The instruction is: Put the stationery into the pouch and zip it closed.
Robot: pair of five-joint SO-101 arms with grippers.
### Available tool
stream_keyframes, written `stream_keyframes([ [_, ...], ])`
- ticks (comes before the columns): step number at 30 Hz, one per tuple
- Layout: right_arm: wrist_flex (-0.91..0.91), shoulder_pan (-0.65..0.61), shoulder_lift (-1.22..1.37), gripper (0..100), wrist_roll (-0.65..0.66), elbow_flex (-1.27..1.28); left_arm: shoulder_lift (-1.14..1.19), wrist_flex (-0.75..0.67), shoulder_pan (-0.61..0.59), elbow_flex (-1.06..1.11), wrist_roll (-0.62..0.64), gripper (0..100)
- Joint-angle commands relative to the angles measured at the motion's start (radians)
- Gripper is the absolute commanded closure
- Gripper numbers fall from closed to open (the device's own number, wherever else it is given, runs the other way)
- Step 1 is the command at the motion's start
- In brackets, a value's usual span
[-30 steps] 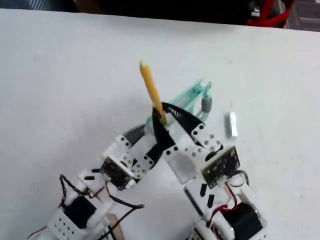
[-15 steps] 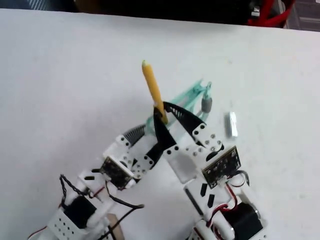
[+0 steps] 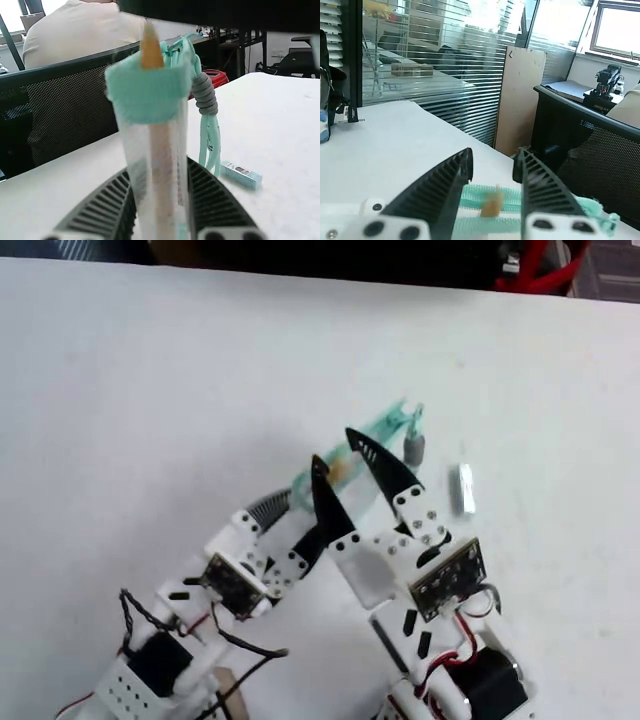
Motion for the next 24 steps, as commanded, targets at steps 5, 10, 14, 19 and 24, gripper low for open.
stream_keyframes([
  [5, -0.001, 0.008, 0.007, 86.9, 0.003, -0.005, 0.012, 0.020, -0.010, 0.005, -0.020, 89],
  [10, -0.001, 0.008, 0.007, 86.9, 0.003, -0.005, 0.012, 0.020, -0.010, 0.005, -0.020, 89],
  [14, -0.002, 0.008, 0.007, 86.9, 0.005, -0.005, 0.012, 0.020, -0.010, 0.005, -0.020, 89],
  [19, -0.005, 0.012, 0.007, 86.9, 0.009, -0.006, 0.012, 0.020, -0.010, 0.005, -0.020, 89],
  [24, -0.065, 0.242, -0.027, 89.1, -0.035, -0.028, 0.012, 0.020, -0.012, 0.005, -0.020, 89],
])
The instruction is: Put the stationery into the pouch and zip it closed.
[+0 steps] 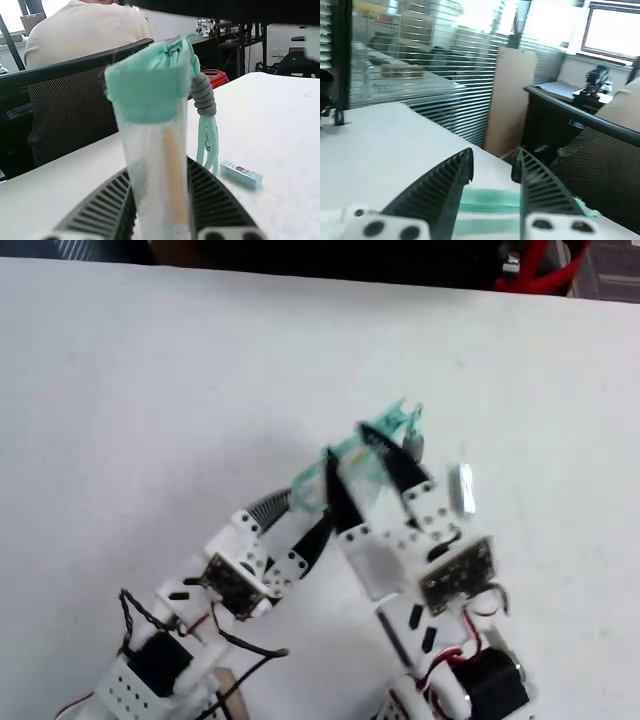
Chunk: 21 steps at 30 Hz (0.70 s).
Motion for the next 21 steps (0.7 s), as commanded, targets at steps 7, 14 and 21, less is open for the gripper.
stream_keyframes([
  [7, -0.186, 0.381, -0.008, 90.9, -0.287, 0.052, 0.012, 0.021, -0.007, 0.005, -0.017, 89],
  [14, -0.495, 0.461, 0.179, 90.7, -0.285, 0.173, 0.013, 0.026, -0.012, 0.005, -0.017, 89],
  [21, -0.527, 0.532, 0.496, 90.7, -0.293, 0.041, 0.013, 0.040, -0.007, 0.005, -0.018, 89],
])
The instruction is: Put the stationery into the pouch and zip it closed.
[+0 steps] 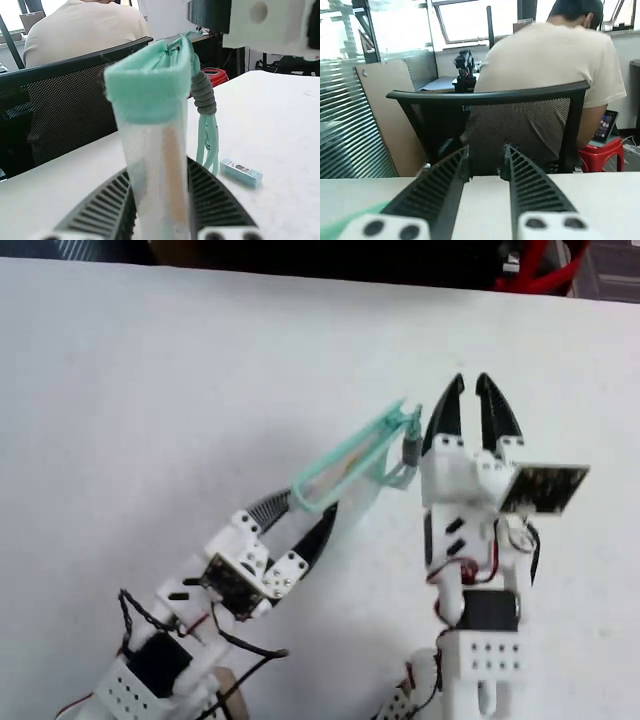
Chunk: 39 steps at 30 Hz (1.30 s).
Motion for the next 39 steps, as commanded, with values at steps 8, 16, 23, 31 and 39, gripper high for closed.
stream_keyframes([
  [8, -0.031, 0.048, 0.527, 90.7, -0.009, -0.265, 0.013, 0.025, -0.007, 0.009, -0.018, 89],
  [16, -0.024, 0.108, 0.888, 90.7, -0.009, -0.471, 0.013, 0.025, -0.007, 0.009, -0.018, 89],
  [23, -0.025, 0.131, 1.210, 90.7, -0.006, -0.654, 0.013, 0.025, -0.007, 0.009, -0.018, 89],
  [31, -0.022, 0.139, 1.466, 90.7, -0.002, -0.841, 0.013, 0.025, -0.007, 0.009, -0.018, 89],
  [39, 0.068, 0.151, 1.639, 90.7, -0.003, -1.016, 0.013, 0.026, -0.007, 0.009, -0.018, 89],
])
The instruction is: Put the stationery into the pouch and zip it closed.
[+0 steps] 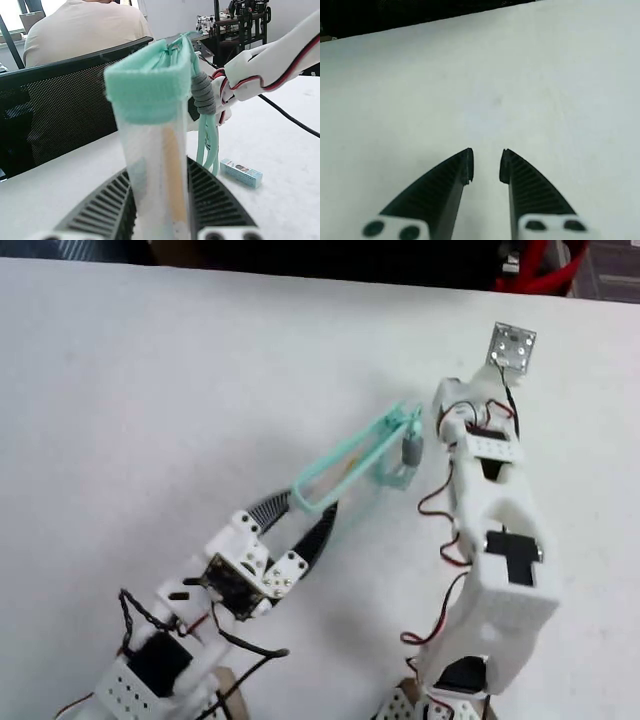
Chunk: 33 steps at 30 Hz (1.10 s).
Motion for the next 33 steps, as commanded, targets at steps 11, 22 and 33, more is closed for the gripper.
stream_keyframes([
  [11, 0.587, 0.051, 0.489, 90.7, -0.006, -0.815, 0.013, 0.046, -0.007, 0.009, -0.018, 89],
  [22, 0.974, 0.048, 0.877, 90.7, -0.006, -1.504, 0.013, 0.046, -0.007, 0.009, -0.018, 89],
  [33, 1.076, 0.051, 1.049, 90.7, -0.006, -1.812, 0.013, 0.048, -0.013, 0.009, -0.018, 89],
])
